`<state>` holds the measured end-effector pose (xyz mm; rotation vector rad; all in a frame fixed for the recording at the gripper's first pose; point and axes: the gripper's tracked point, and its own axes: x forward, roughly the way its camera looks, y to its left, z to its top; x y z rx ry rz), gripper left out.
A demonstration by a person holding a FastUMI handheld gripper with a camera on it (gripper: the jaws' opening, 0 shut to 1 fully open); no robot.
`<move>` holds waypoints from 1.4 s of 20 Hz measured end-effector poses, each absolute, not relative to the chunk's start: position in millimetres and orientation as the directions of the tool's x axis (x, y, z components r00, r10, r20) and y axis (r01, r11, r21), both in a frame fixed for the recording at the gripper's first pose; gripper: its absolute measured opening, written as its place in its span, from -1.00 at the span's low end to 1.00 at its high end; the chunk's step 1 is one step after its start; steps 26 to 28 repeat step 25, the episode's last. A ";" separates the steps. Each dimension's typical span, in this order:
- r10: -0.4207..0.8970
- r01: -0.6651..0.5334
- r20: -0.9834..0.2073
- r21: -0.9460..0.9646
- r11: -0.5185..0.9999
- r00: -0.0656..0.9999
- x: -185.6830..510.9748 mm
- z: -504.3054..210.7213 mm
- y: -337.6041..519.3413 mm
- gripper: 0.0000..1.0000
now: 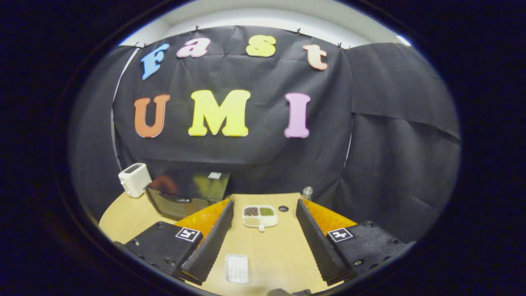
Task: Open the toaster oven, put the food inside, and close the toaster oven door.
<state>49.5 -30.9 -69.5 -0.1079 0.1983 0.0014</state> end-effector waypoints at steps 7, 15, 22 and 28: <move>0.050 -0.049 0.004 -0.053 0.997 0.999 3.1 25.9 -81.7 0.96; 0.080 -0.078 0.042 -0.038 0.996 0.996 -22.5 18.4 -102.8 0.96; 0.072 -0.071 0.044 -0.032 0.997 0.996 -26.3 12.4 -106.8 0.96; 0.071 -0.071 0.038 -0.022 0.997 0.997 -28.1 9.7 -105.3 0.96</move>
